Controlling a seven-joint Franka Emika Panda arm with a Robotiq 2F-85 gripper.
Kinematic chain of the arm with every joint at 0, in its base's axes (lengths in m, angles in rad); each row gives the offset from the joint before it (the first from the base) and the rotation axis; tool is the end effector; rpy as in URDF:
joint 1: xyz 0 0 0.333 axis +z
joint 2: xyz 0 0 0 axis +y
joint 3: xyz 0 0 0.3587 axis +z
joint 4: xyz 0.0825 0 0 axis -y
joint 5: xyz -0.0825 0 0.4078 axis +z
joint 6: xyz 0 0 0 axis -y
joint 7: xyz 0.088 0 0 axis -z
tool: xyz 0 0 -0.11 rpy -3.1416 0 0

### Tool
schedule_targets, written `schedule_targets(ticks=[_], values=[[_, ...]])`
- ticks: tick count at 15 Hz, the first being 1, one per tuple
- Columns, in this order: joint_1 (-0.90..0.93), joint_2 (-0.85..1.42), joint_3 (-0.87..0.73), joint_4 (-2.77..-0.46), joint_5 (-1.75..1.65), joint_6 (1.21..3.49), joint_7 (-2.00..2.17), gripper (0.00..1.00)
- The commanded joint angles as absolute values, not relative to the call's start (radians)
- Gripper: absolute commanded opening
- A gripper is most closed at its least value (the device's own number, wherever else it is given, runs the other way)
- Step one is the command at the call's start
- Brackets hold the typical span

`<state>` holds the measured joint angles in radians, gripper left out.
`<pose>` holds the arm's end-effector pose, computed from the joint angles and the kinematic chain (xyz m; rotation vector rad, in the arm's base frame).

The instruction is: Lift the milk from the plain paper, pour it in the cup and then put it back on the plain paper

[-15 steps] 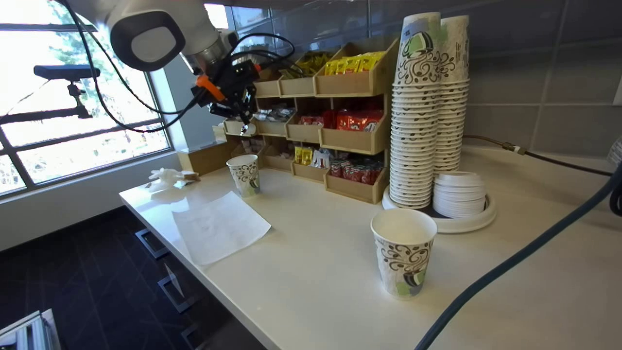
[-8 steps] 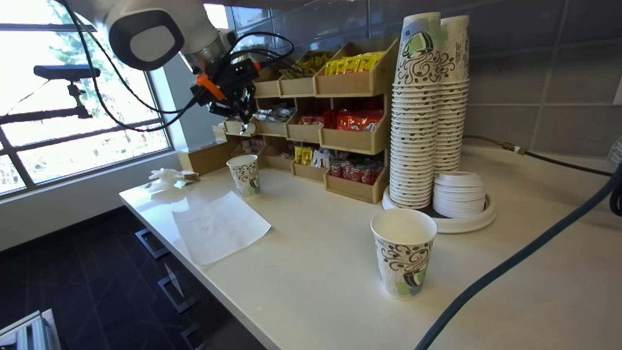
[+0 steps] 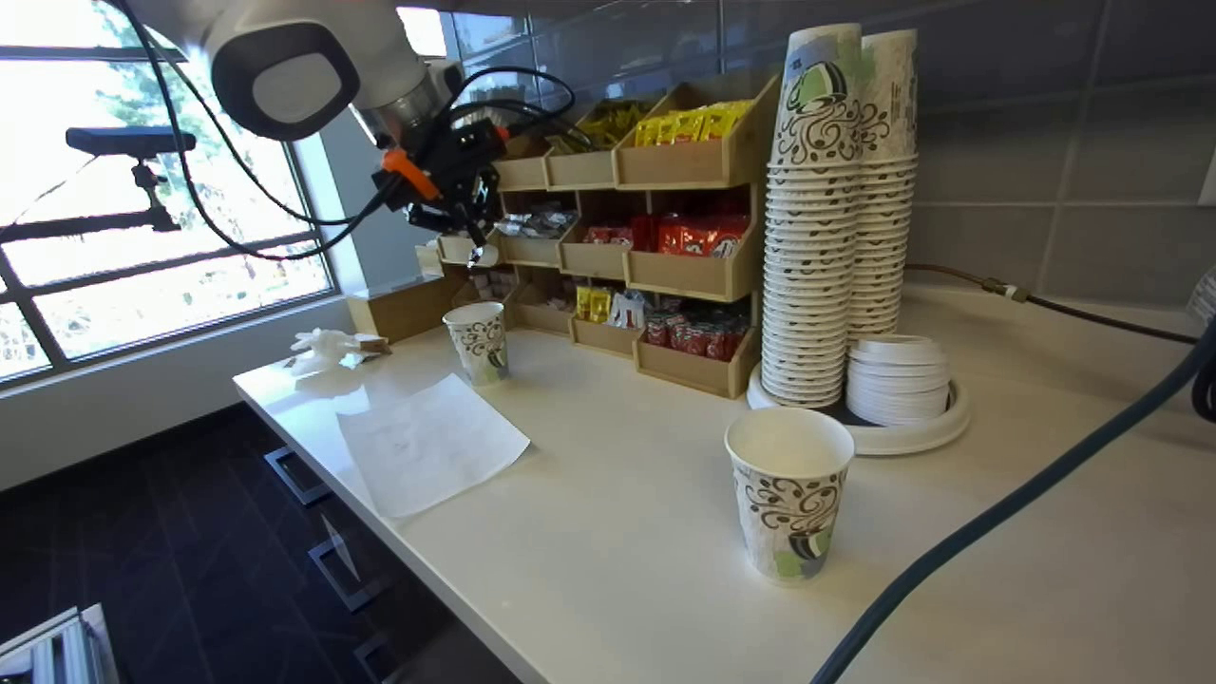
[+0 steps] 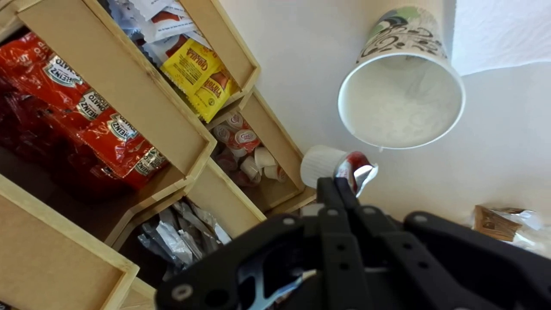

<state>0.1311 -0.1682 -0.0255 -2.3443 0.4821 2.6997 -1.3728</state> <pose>0.5314 0.0407 0.4818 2.5271 1.5393 0.9133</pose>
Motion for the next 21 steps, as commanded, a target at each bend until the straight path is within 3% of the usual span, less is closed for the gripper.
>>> schedule_targets(ticks=[1,21], values=[[0.152,-0.208,-0.049,-2.371,0.513,2.663,-1.404,0.0],[0.109,-0.198,-0.095,-2.327,0.58,2.466,-1.272,0.0]])
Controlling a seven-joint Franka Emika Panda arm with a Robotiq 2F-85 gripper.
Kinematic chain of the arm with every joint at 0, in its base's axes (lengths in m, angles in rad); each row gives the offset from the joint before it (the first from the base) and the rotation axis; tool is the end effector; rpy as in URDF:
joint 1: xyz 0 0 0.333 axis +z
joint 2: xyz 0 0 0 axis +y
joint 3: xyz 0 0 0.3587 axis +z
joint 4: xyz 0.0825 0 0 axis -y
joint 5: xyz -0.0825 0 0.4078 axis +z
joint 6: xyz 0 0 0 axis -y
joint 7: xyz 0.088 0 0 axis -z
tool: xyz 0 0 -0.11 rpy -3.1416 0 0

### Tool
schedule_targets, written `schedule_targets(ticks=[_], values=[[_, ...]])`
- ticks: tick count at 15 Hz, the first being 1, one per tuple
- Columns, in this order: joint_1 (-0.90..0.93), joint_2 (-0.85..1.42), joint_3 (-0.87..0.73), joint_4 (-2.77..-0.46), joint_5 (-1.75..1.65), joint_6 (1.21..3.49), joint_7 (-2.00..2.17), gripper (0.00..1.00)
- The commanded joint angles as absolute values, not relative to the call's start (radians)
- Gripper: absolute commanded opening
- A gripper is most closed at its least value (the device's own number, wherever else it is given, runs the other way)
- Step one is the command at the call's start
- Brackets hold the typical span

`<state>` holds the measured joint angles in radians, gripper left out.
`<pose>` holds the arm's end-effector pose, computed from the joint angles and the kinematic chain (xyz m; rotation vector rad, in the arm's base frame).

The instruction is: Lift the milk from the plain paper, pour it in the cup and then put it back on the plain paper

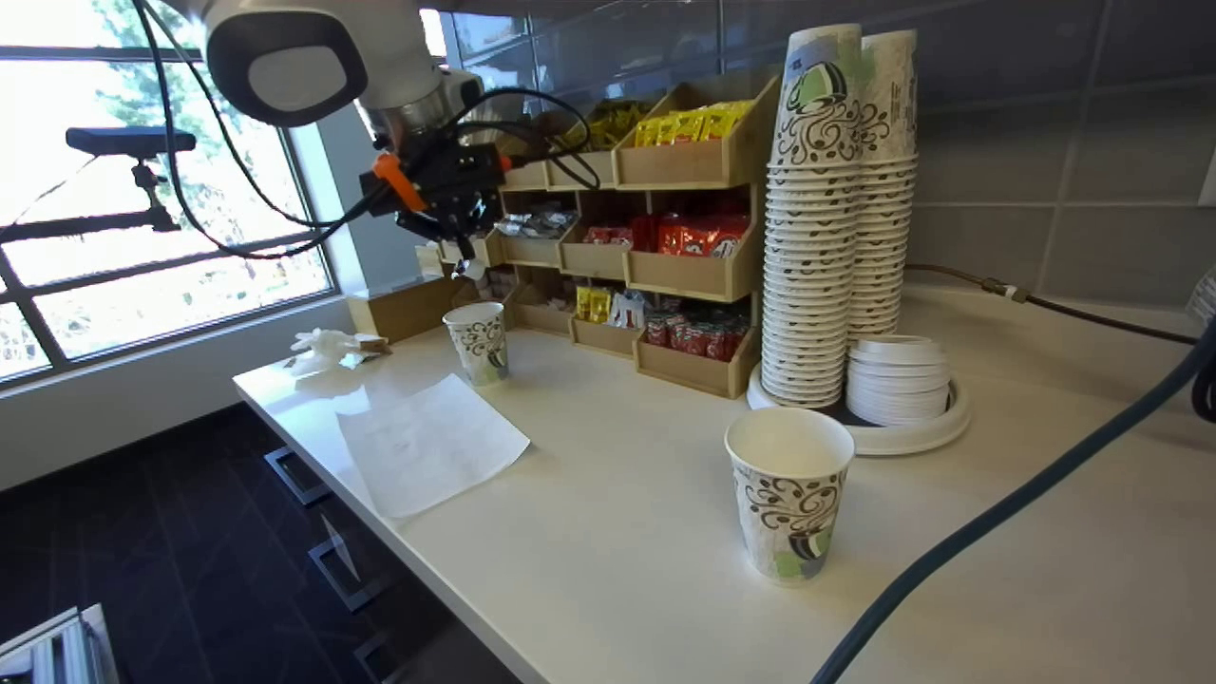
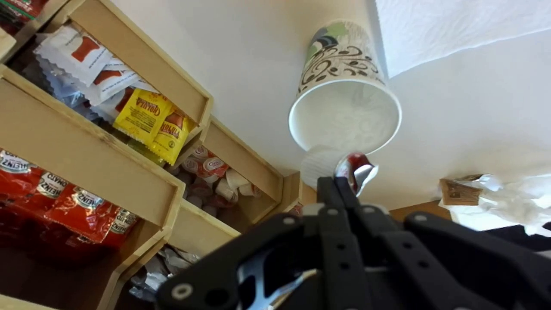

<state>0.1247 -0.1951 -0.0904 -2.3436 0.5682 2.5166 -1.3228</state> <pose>0.5192 0.0124 0.4749 -2.5819 -1.3285 -0.8014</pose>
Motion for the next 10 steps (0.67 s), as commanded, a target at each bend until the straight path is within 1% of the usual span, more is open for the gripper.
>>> schedule_targets(ticks=[1,10], values=[[0.103,-0.196,-0.096,-2.324,0.576,2.455,-1.248,0.0],[0.055,-0.175,-0.116,-2.284,0.571,2.266,-1.065,0.0]])
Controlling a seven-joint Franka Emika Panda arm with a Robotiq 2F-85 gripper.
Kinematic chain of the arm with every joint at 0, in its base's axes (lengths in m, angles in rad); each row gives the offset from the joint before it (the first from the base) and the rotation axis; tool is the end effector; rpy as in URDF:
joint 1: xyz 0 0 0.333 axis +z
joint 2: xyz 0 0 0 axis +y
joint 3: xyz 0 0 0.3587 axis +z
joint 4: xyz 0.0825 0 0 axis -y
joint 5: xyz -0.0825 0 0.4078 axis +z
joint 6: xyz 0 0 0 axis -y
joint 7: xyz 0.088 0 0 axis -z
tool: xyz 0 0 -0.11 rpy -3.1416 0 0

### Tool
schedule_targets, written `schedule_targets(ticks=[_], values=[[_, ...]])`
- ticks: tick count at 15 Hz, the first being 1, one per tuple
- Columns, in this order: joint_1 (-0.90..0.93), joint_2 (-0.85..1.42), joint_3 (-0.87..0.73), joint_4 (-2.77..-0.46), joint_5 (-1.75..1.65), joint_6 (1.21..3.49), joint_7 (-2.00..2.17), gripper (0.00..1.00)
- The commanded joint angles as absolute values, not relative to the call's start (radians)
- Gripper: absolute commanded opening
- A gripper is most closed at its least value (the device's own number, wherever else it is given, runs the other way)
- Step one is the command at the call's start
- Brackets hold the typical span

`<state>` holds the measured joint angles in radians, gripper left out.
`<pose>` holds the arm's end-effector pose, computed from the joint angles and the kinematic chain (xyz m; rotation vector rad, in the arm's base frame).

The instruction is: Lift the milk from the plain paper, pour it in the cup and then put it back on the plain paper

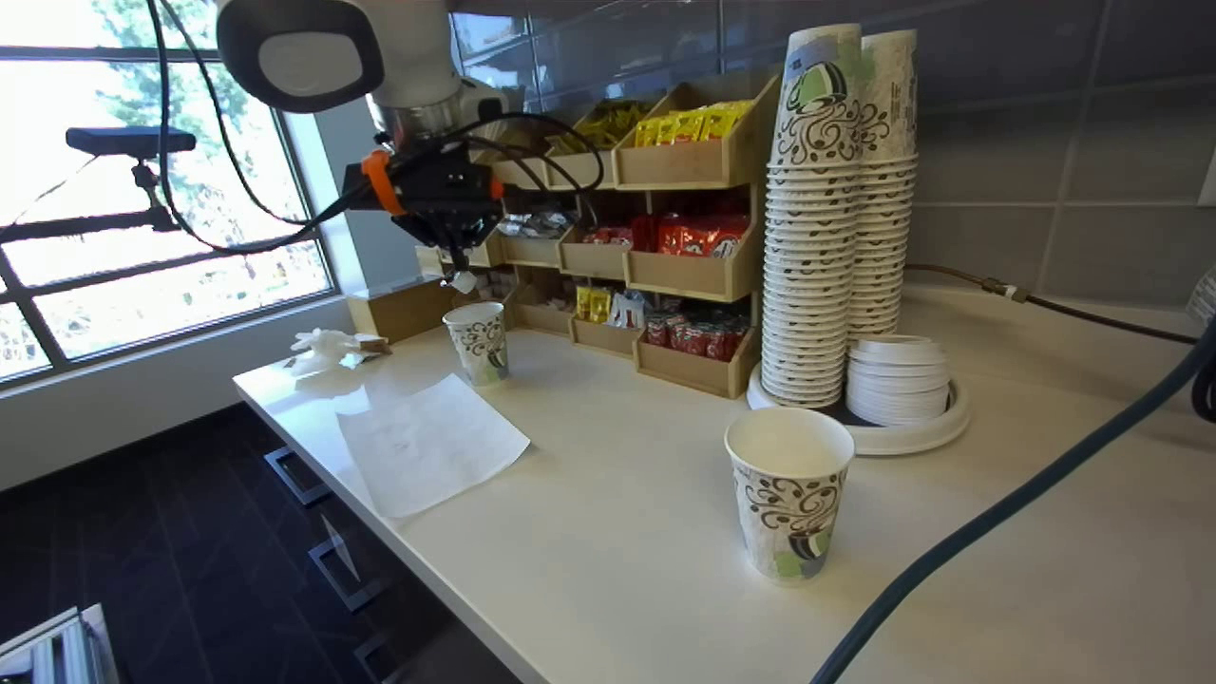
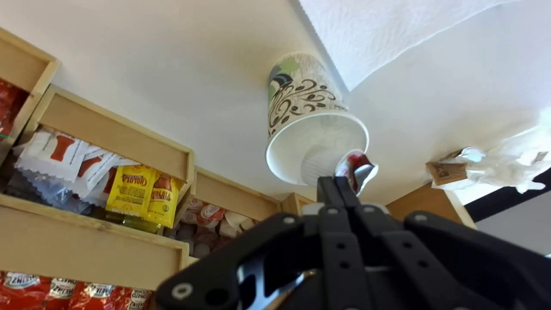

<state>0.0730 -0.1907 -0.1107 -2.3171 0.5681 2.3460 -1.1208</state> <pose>0.5143 -0.0121 0.4695 -2.6199 -0.9906 -0.6137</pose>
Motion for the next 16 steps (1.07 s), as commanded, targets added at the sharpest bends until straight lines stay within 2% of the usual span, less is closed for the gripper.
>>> schedule_targets(ticks=[1,8,16], values=[[0.05,-0.172,-0.119,-2.28,0.571,2.237,-1.05,0.0],[0.017,-0.124,-0.119,-2.269,0.557,2.094,-0.984,0.0],[0.011,-0.101,-0.108,-2.296,0.562,2.108,-0.973,0.02]])
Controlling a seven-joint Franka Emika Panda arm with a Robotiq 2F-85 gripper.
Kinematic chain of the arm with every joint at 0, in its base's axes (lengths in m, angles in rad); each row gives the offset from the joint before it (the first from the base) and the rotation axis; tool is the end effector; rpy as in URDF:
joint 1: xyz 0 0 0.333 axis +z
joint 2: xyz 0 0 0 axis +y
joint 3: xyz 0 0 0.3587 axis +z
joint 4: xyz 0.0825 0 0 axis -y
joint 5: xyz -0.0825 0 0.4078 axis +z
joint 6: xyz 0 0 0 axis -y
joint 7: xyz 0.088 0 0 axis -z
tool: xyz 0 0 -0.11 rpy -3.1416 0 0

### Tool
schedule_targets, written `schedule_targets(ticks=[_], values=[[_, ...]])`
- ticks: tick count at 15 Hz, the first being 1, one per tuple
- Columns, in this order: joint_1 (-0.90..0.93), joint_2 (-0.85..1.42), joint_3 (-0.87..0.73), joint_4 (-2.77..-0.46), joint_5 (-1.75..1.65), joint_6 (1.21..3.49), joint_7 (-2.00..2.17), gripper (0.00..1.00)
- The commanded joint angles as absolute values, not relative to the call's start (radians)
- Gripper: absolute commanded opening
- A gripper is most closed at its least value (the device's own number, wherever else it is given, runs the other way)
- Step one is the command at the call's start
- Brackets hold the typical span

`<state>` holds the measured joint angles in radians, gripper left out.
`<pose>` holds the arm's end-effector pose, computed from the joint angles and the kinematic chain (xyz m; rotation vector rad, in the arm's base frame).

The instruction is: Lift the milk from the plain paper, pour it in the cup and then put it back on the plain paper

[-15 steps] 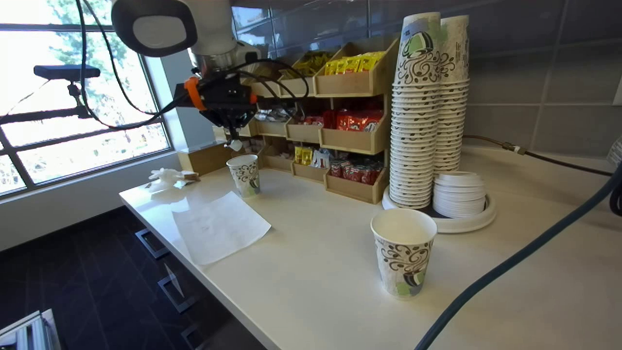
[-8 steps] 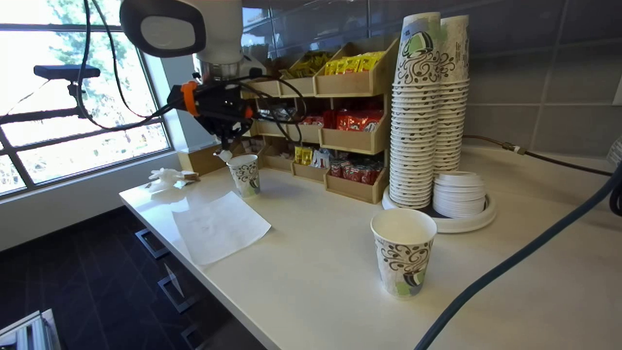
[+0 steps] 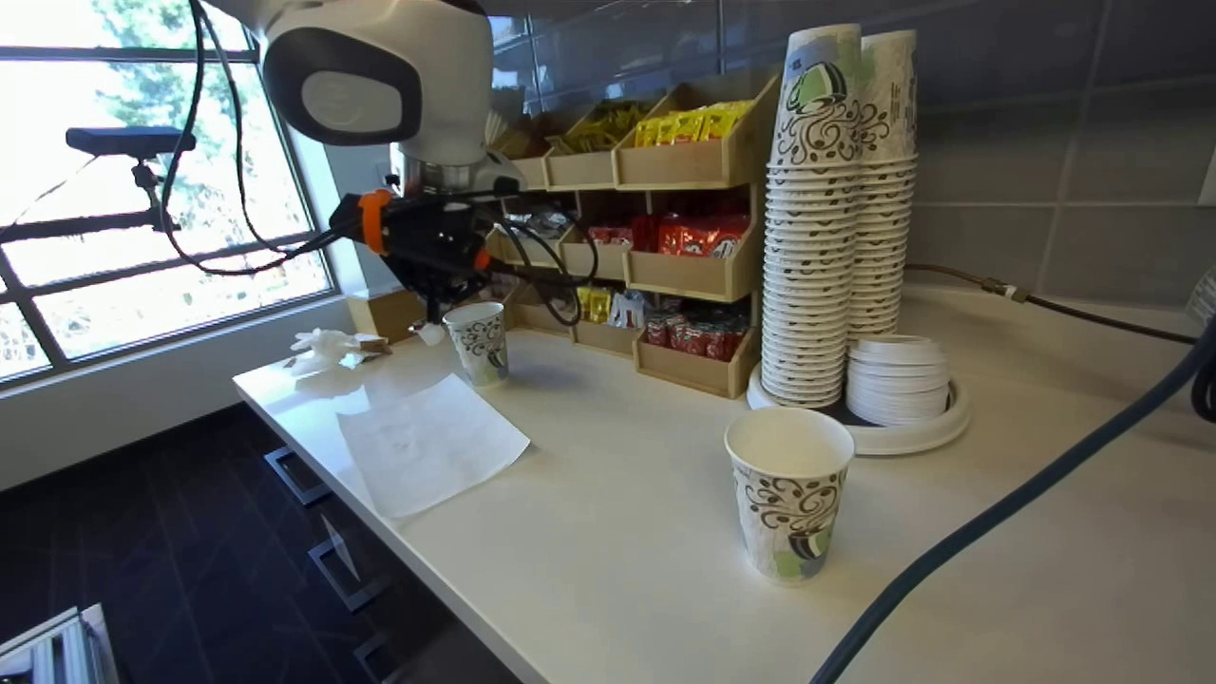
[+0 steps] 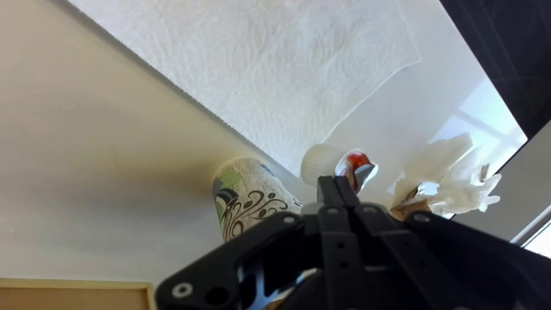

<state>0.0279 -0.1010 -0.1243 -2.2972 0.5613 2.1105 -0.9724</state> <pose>0.5076 -0.0235 0.4153 -2.5711 -0.7417 -0.2322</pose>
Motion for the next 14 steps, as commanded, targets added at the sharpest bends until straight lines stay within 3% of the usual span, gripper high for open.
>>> schedule_targets(ticks=[1,14], values=[[0.011,-0.102,-0.108,-2.296,0.562,2.108,-0.973,0.02],[-0.056,0.042,-0.114,-2.281,0.568,2.077,-0.908,0.0]])
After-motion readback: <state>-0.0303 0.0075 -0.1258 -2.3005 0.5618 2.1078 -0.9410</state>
